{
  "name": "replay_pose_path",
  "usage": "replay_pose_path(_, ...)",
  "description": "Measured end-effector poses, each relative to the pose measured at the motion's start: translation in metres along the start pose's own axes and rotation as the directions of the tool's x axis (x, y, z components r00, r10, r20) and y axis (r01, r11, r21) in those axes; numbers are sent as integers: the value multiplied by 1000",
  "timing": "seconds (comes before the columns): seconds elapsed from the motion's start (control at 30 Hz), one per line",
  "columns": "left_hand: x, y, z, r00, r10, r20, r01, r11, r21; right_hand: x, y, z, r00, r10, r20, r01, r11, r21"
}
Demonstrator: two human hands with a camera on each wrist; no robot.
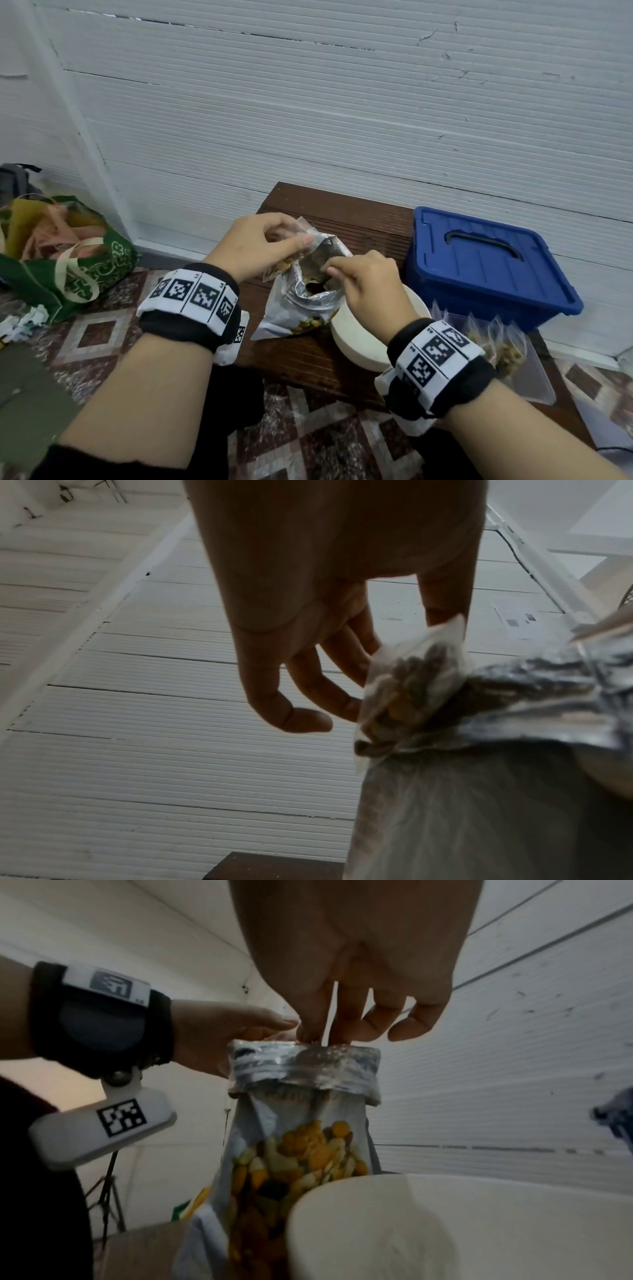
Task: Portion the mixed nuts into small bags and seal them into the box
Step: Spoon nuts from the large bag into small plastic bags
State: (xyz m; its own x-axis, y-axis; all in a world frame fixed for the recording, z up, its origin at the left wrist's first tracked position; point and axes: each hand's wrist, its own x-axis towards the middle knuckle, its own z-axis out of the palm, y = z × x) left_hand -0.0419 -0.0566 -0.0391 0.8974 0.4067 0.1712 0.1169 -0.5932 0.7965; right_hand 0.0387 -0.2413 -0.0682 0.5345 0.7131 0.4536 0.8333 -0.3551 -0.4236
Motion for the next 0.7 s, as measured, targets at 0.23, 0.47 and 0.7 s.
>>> replay_pose_path(0.23,0,-1,1,999,-44,3,44,999,-26,9,1,-13,940,328,-91,-290,912,290)
replay_pose_path(0.47,-2,0,1,999,-37,7,37,999,-15,13,3,-12,847,527,-61,-446,769,457)
replay_pose_path(0.7,-2,2,0,999,-28,16,28,1000,1,14,8,-14,737,674,-51,-533,626,569)
